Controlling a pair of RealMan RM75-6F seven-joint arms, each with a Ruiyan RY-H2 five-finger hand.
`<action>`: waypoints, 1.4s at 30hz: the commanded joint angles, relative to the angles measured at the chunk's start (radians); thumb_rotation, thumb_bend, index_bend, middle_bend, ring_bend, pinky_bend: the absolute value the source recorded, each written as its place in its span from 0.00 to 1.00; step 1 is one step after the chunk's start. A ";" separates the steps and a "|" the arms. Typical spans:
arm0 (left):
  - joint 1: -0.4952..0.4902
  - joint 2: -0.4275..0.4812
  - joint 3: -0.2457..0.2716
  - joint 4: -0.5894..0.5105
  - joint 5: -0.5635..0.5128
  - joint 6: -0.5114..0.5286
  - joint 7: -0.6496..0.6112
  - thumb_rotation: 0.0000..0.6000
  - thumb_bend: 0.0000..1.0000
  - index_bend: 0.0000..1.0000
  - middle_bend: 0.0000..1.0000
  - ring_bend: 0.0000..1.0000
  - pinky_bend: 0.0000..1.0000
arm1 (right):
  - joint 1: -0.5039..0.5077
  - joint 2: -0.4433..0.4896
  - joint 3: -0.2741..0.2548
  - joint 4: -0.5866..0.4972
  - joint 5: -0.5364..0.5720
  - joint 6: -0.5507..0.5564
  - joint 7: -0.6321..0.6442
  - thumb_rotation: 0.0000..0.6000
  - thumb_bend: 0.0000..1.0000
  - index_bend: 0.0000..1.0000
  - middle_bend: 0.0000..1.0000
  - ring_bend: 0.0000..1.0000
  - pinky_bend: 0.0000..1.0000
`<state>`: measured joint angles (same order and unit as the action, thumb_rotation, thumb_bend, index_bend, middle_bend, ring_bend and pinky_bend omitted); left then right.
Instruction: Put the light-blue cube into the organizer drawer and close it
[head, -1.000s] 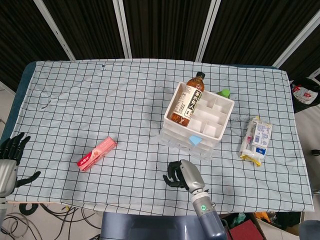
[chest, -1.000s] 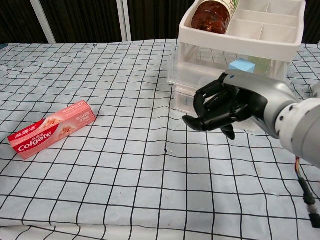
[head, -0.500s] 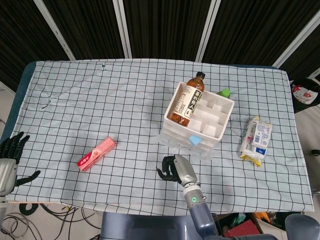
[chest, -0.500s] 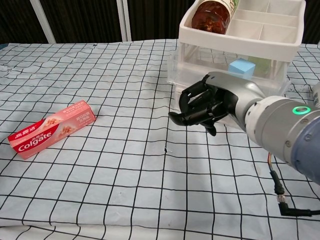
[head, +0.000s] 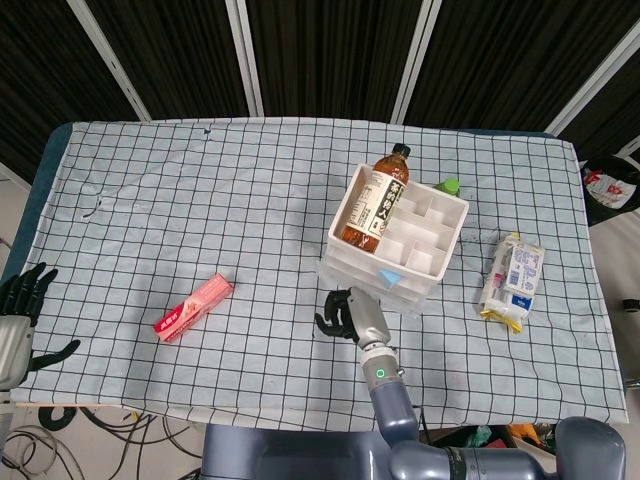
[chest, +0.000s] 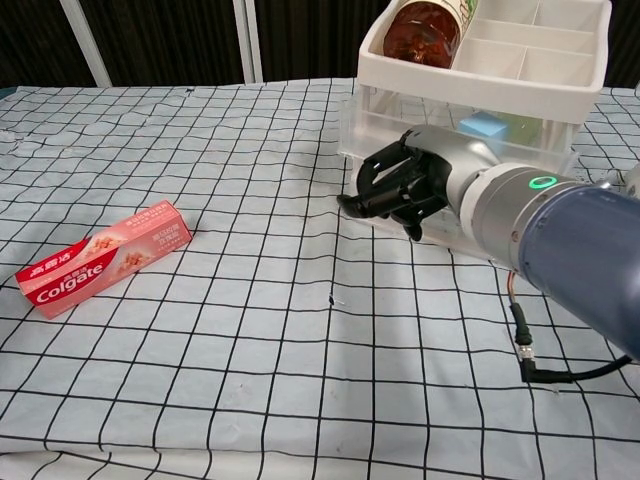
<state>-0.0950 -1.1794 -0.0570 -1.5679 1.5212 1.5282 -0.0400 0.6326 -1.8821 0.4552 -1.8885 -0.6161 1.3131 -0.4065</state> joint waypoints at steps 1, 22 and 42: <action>0.000 0.001 0.000 -0.001 0.001 0.001 0.000 1.00 0.01 0.00 0.00 0.00 0.00 | 0.010 0.001 0.020 0.024 0.017 0.002 -0.001 1.00 0.32 0.75 0.79 0.83 0.77; 0.001 0.000 0.001 -0.004 0.000 0.000 0.001 1.00 0.01 0.00 0.00 0.00 0.00 | 0.012 0.053 0.052 0.095 0.100 -0.007 0.035 1.00 0.33 0.75 0.79 0.83 0.77; 0.002 0.001 0.001 -0.006 -0.001 0.000 0.000 1.00 0.01 0.00 0.00 0.00 0.00 | 0.013 0.089 0.065 0.121 0.131 0.002 0.047 1.00 0.33 0.75 0.79 0.83 0.77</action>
<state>-0.0929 -1.1780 -0.0555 -1.5738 1.5201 1.5282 -0.0404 0.6463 -1.7935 0.5200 -1.7673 -0.4856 1.3149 -0.3602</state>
